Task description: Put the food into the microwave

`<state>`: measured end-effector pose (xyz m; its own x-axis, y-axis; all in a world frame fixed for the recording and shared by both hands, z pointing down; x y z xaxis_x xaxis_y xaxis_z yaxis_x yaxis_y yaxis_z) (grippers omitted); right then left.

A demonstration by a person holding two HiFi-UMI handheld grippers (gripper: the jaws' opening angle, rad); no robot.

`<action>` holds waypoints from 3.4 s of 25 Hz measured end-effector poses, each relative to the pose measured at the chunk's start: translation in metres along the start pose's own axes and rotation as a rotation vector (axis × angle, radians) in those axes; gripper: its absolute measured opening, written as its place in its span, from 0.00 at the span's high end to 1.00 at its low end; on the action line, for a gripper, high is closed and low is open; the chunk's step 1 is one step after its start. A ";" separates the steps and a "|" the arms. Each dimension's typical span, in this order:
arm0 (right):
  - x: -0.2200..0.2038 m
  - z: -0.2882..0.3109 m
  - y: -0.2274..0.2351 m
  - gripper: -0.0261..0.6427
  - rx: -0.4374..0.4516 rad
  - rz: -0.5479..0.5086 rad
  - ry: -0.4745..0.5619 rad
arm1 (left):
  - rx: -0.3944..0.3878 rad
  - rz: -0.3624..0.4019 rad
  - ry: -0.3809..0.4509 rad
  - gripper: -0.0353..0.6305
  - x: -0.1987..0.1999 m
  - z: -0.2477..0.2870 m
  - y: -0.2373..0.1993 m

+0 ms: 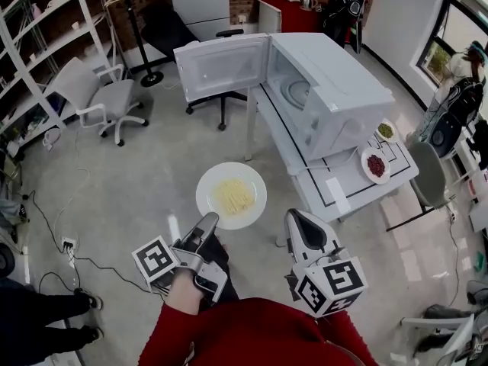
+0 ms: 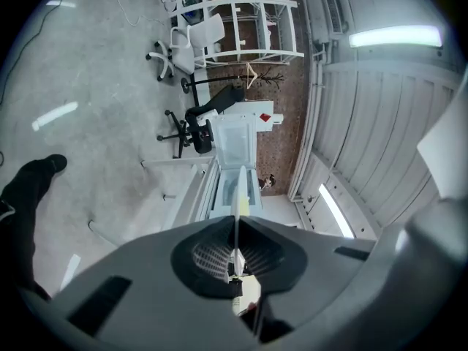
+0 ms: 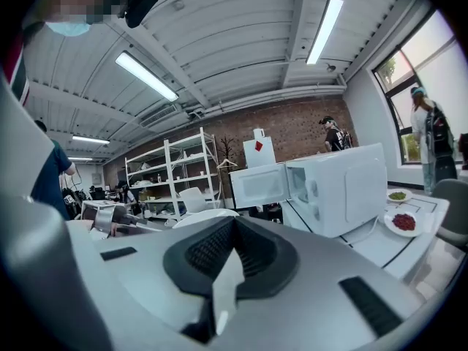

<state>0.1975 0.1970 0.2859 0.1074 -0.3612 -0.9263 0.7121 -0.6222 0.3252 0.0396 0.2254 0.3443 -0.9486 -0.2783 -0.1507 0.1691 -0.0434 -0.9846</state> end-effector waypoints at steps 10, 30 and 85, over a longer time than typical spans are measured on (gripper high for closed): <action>0.023 0.126 -0.005 0.94 -0.132 0.060 -0.013 | -0.001 -0.016 -0.155 0.91 0.105 0.082 -0.011; 0.030 0.231 0.029 0.94 -0.390 0.067 -0.079 | -0.025 0.009 -0.415 0.91 0.179 0.216 -0.025; 0.059 0.326 0.217 0.94 -0.678 0.000 -0.116 | -0.055 0.287 -0.798 0.91 0.038 0.578 -0.008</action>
<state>0.1320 -0.1863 0.3636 0.0587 -0.4569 -0.8876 0.9931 -0.0636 0.0984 0.1569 -0.3396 0.3977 -0.3944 -0.8656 -0.3086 0.3414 0.1737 -0.9237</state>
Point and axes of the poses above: the fingertips, and each gripper's own axes: z forward along the fingers, y to its right, x out of its top, the point moved 1 cm from there along -z, backward along the fingers, and after that the axes turned 7 degrees about z, right-handed, at the moved point
